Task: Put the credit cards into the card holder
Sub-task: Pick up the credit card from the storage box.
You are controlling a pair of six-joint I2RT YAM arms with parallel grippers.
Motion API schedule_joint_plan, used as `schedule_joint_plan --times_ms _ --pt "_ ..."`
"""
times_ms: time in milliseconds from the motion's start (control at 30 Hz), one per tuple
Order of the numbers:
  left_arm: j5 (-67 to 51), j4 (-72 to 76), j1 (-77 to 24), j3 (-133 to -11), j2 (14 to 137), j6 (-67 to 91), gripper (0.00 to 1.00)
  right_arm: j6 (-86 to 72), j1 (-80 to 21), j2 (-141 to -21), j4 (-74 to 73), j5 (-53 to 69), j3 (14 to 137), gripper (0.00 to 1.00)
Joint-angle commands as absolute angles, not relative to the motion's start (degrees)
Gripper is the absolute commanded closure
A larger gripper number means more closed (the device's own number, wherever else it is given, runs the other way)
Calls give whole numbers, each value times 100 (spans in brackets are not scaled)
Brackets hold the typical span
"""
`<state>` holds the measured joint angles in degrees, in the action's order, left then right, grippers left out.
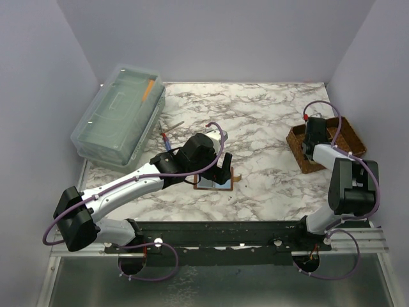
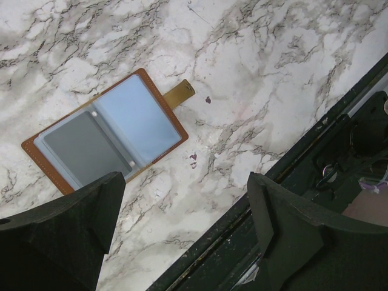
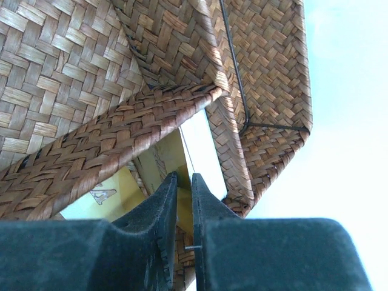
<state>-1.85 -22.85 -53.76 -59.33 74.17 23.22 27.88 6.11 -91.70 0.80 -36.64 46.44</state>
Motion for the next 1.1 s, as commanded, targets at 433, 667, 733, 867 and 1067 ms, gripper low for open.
schedule_joint_plan --times_ms 433,667,733,867,1067 --pt "-70 -2303 -5405 -5872 7492 2275 10 2352 659 -8588 -550 -3716 4811 99" --pt "-123 -2295 -5405 -5871 7546 2277 10 1775 653 -8398 -1503 -3268 5172 100" --pt "-120 -2286 -5405 -5863 7587 2277 10 1516 658 -8371 -1843 -3184 5319 100" --pt "-219 -2278 -5402 -5879 7619 2298 10 714 657 -8508 -2502 -3435 5570 100" --pt "-275 -2254 -5391 -5871 7720 2311 10 -879 655 -8875 -3311 -4181 5954 100"
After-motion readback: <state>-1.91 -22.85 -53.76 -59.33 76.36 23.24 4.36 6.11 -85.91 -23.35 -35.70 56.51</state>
